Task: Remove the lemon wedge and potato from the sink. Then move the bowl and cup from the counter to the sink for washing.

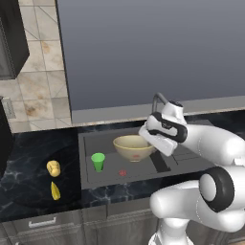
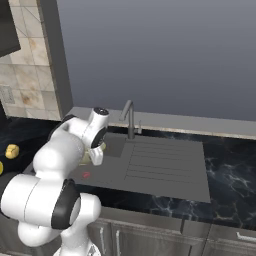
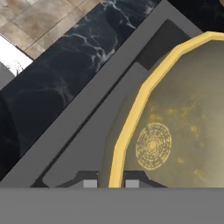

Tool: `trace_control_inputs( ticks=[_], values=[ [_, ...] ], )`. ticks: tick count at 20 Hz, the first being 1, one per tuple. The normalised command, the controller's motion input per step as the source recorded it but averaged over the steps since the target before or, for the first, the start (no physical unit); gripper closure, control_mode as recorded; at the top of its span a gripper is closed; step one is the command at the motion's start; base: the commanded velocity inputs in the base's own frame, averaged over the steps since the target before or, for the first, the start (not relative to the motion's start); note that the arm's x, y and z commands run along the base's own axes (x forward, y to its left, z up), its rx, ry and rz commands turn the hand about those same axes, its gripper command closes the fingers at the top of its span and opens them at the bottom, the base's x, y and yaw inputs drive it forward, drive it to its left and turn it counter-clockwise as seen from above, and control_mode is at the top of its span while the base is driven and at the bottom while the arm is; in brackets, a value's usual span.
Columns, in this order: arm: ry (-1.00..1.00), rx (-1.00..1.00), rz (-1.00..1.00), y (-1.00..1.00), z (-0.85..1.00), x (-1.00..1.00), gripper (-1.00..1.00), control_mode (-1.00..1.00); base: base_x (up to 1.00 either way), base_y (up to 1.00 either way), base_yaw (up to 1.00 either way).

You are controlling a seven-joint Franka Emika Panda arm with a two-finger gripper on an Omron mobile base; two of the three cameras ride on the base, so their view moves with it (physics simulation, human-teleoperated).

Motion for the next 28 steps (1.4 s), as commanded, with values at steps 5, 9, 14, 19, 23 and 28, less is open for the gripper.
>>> trace_control_inputs(
  ticks=[5, 9, 14, 19, 23, 28],
  values=[
    [0.04, -0.01, -0.09, 0.06, -0.10, 0.06, 1.00, -1.00, 0.00, 0.00, 0.00],
    [0.08, -0.02, -0.09, 0.07, -0.13, 0.07, 1.00, -1.00, 0.00, 0.00, 0.00],
    [0.02, 0.00, -0.06, 0.05, -0.10, 0.09, 1.00, -1.00, 0.00, 0.00, 0.00],
    [0.02, -0.02, -0.04, 0.01, -0.10, 0.10, 1.00, -1.00, 0.00, 0.00, 0.00],
    [0.00, -0.04, -0.02, 0.02, -0.10, 0.08, 1.00, -1.00, 0.00, 0.00, 0.00],
    [0.00, -0.07, -0.02, 0.01, -0.10, 0.10, 1.00, -1.00, 0.00, 0.00, 0.00]
  ],
)
